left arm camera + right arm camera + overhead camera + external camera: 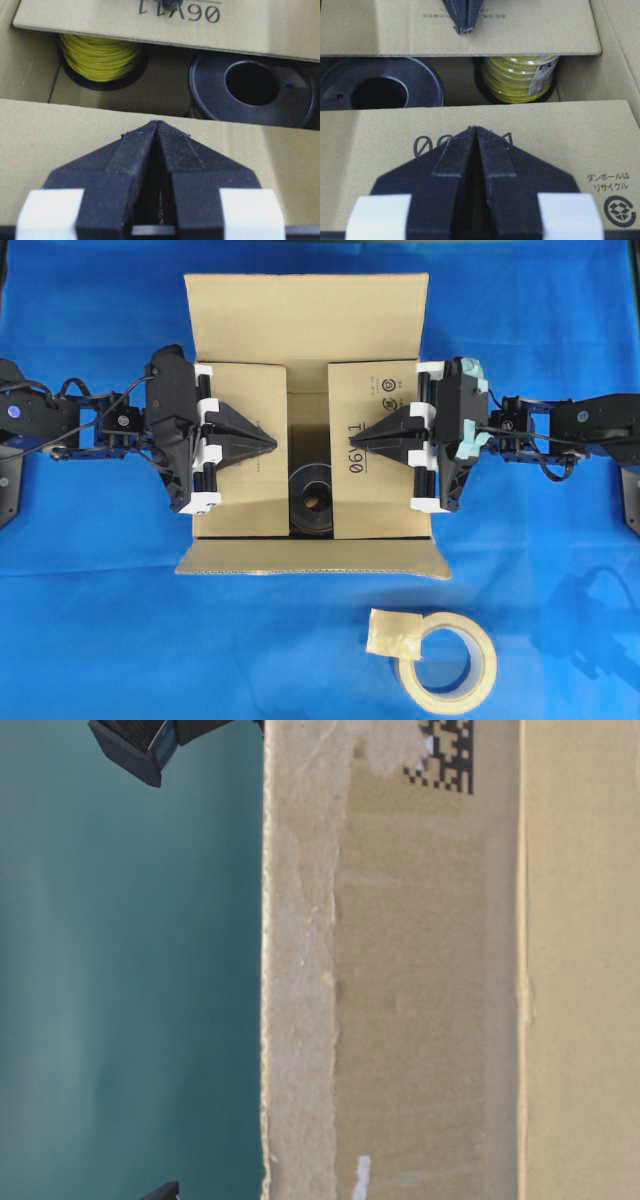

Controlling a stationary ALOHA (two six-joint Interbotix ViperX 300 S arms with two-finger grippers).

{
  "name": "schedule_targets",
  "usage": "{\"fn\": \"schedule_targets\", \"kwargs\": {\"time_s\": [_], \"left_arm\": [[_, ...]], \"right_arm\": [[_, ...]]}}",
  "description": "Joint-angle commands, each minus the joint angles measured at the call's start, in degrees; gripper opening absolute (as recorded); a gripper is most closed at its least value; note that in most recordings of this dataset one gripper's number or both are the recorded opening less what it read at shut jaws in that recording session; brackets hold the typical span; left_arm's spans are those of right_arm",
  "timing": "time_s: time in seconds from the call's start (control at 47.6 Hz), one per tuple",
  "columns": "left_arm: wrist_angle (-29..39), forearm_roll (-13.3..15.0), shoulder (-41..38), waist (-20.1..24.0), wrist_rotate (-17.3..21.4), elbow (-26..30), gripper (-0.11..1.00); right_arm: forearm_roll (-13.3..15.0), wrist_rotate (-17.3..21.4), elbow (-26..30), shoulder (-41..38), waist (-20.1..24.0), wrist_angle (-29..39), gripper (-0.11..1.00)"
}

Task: Close the cardboard box.

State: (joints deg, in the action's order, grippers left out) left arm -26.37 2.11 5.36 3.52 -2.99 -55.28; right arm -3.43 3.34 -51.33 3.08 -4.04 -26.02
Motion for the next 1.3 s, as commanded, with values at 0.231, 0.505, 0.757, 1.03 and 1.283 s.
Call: {"fn": "schedule_targets", "kwargs": {"time_s": [0.231,0.505,0.757,1.03,1.283], "left_arm": [[-1.2,0.2,-2.3,3.0,0.3,5.7,0.00],[-0.9,0.1,-5.4,8.2,2.3,12.2,0.00],[0.8,0.1,-7.4,9.9,5.9,16.2,0.00],[1.9,0.1,-9.4,11.3,6.8,17.0,0.00],[1.8,0.2,-11.5,11.4,6.7,17.4,0.00]], "right_arm": [[-0.2,0.1,1.1,0.5,-0.2,-0.6,0.00],[-0.2,0.2,1.1,0.5,-0.2,-0.6,0.00],[-0.3,0.3,1.1,0.5,-0.2,-0.6,0.00],[-0.2,0.3,1.1,0.5,-0.2,-0.6,0.00],[-0.3,0.3,1.1,0.5,-0.2,-0.7,0.00]]}}
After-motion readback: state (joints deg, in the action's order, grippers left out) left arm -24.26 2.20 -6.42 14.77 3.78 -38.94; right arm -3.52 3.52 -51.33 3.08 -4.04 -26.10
